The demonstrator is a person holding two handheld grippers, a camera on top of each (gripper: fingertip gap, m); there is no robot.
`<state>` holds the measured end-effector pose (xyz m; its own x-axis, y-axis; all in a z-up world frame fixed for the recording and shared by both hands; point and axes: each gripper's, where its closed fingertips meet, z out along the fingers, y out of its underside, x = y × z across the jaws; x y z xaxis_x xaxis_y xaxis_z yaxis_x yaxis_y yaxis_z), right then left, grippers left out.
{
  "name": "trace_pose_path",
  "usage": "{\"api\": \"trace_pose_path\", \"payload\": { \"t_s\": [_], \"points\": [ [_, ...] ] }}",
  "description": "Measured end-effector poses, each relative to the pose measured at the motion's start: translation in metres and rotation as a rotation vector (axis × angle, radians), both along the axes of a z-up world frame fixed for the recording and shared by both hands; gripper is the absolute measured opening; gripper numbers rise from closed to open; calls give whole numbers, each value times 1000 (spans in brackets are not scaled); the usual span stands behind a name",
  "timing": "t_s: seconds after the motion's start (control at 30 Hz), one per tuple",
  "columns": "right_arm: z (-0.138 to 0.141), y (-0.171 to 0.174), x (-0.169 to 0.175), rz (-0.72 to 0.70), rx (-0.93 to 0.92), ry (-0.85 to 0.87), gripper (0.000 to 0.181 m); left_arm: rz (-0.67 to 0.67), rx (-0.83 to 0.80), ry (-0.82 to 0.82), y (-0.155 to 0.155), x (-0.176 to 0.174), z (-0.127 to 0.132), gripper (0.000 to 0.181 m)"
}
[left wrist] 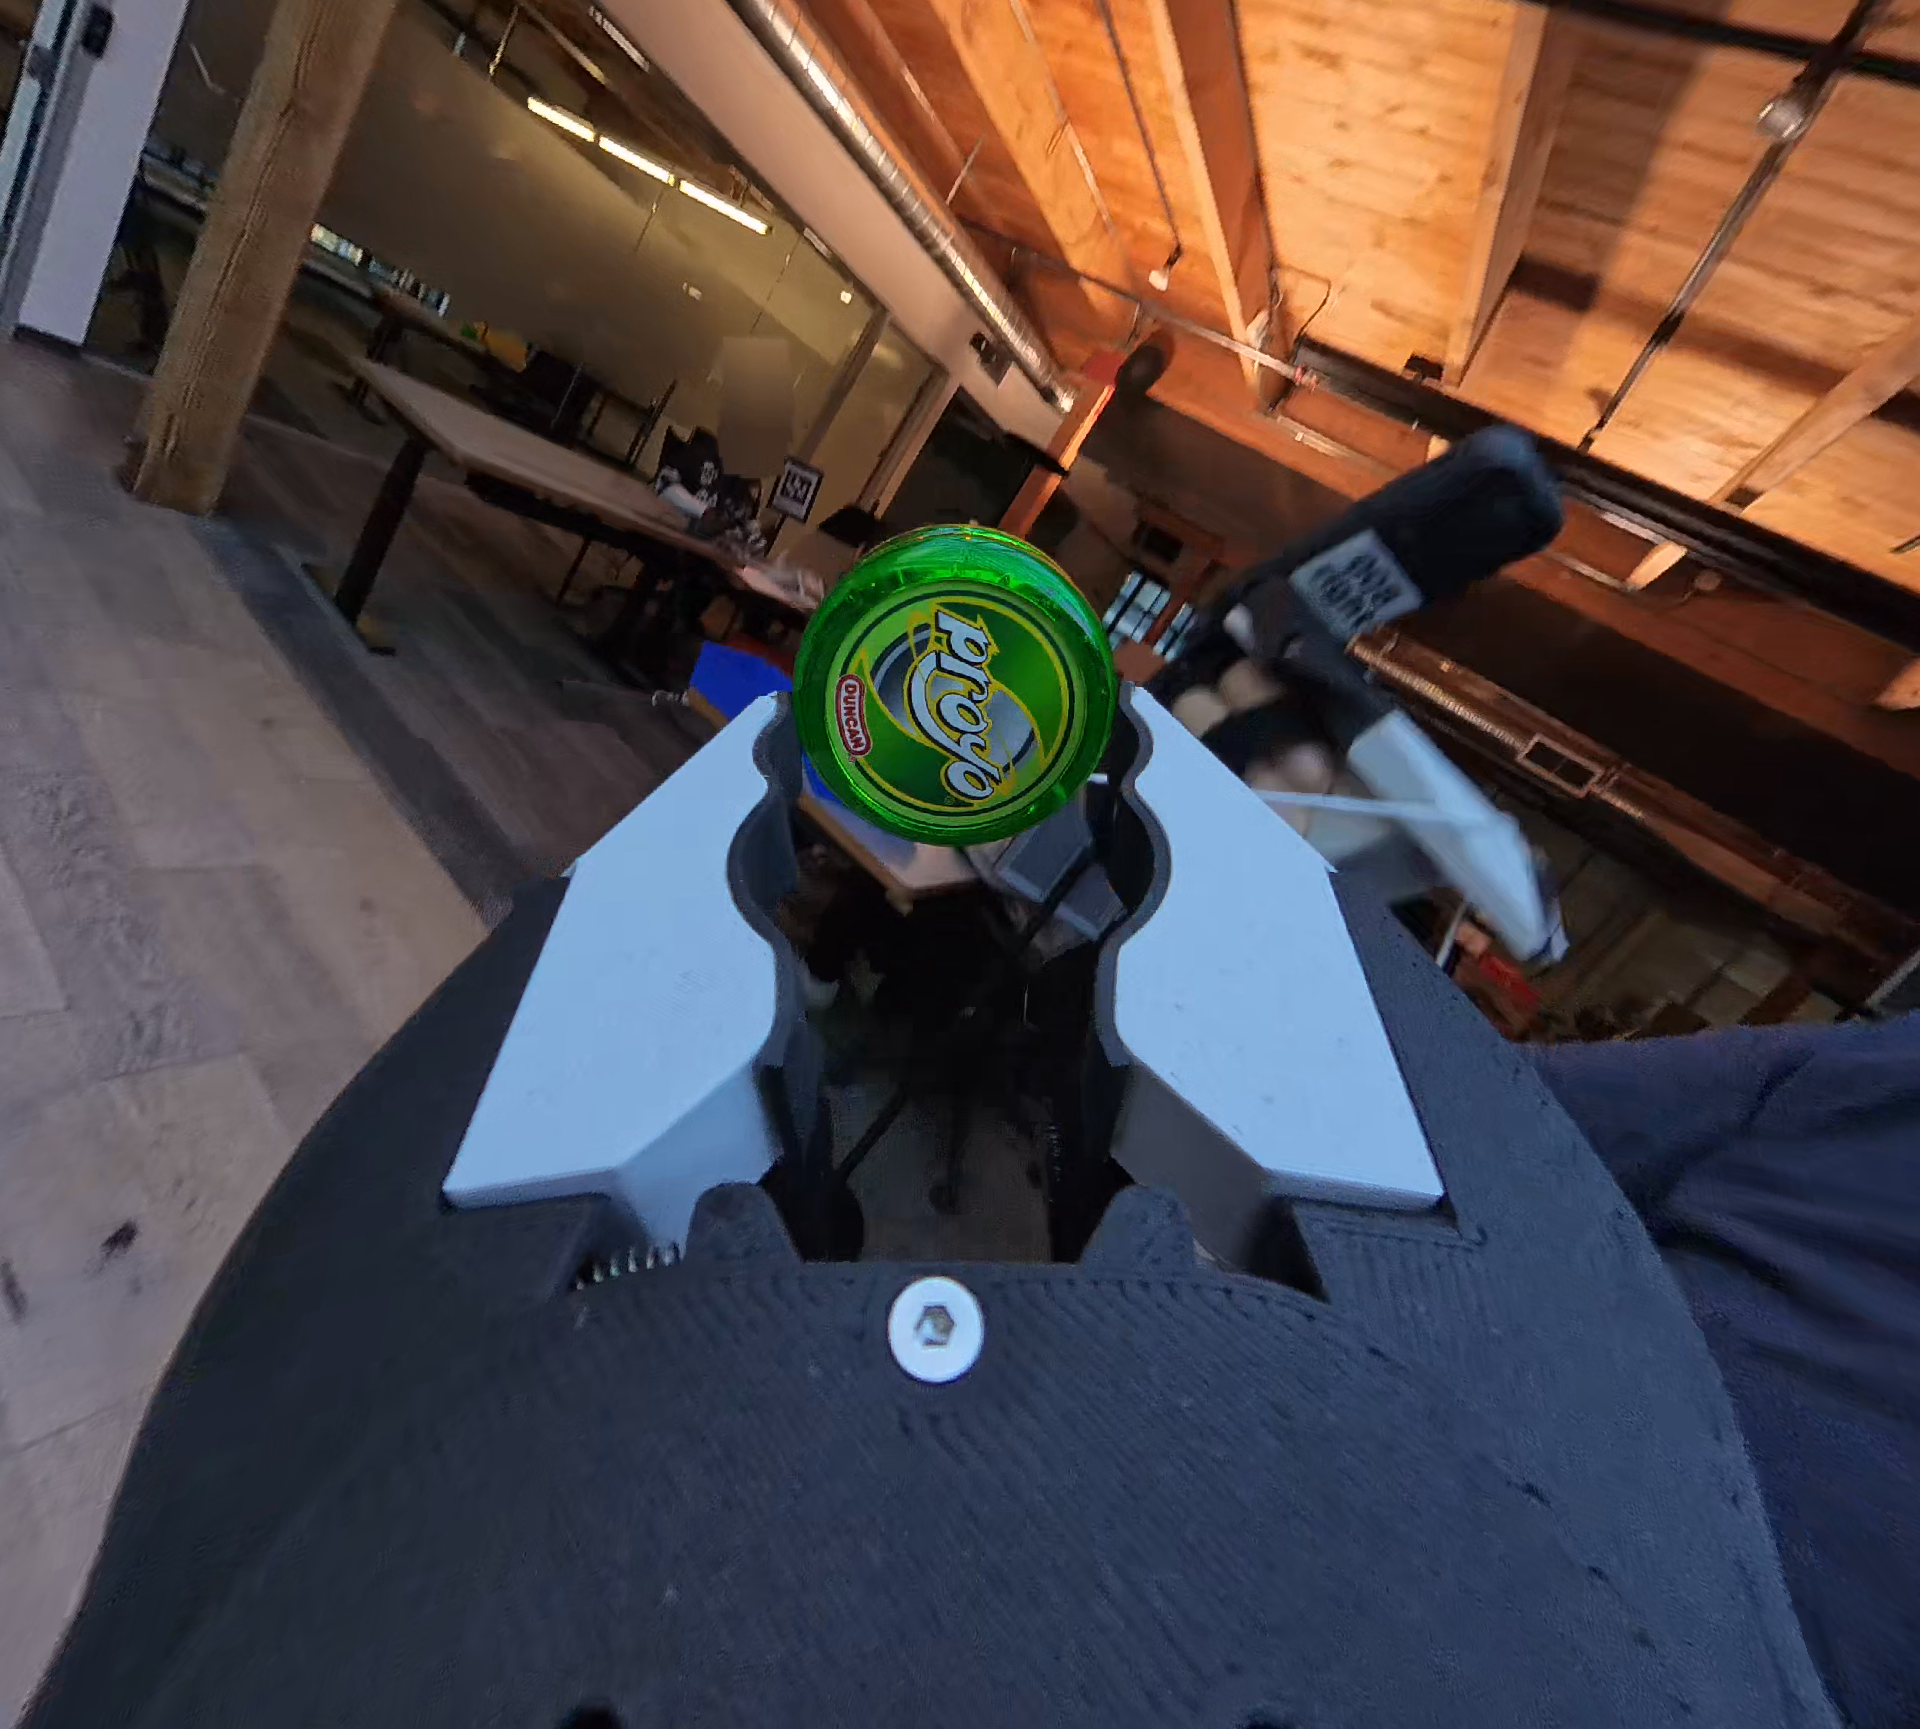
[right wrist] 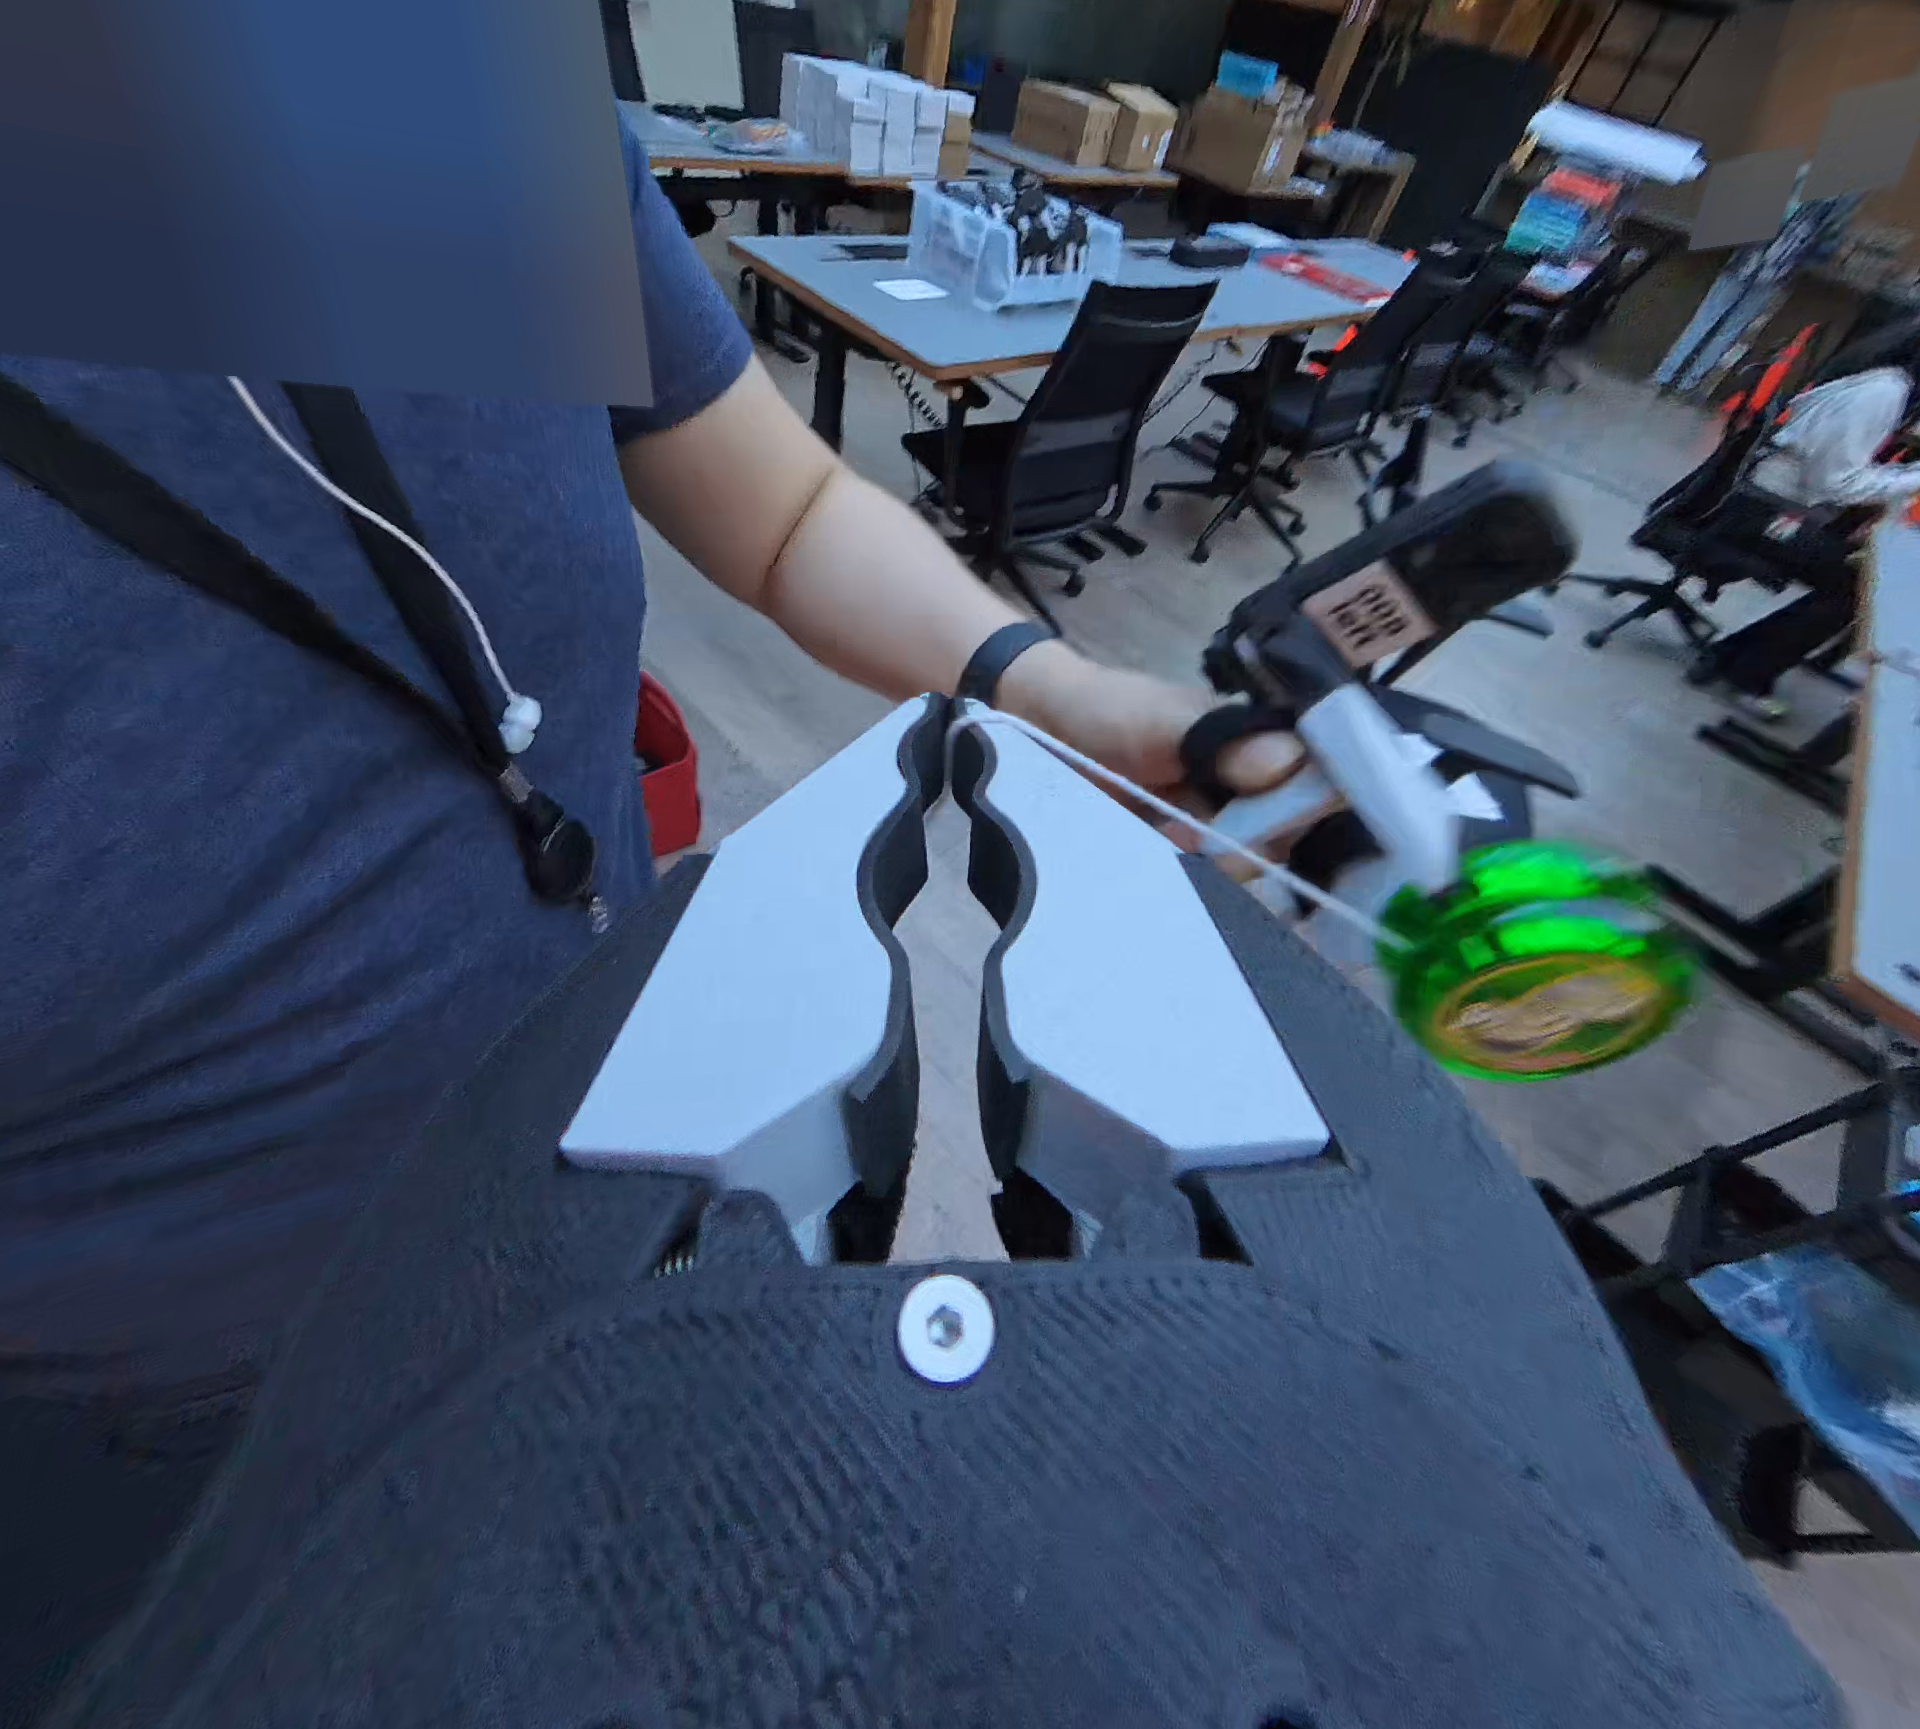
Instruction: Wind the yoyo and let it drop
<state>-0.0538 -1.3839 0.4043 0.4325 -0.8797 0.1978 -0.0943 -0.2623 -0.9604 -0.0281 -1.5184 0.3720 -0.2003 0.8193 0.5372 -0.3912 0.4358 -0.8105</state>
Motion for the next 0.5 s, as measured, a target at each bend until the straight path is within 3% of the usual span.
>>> {"api": "trace_pose_path", "payload": {
  "t_s": [0.03,0.13,0.2,0.37,0.5],
  "points": [
    [16,-7,-4,-38,-31,-37,0,-24,3,-54,4,-7,-12,59],
    [49,-37,-15,-164,-124,-52,0,-78,-38,-207,23,-28,-41,58],
    [53,-63,-19,-249,-185,14,0,-128,-84,-283,41,-41,-52,58],
    [22,-124,-31,-375,-191,253,0,-275,-189,-337,88,-63,-53,59],
    [-26,-125,-45,-255,-51,431,0,-351,-286,-242,123,-69,-22,59]
  ]
}}
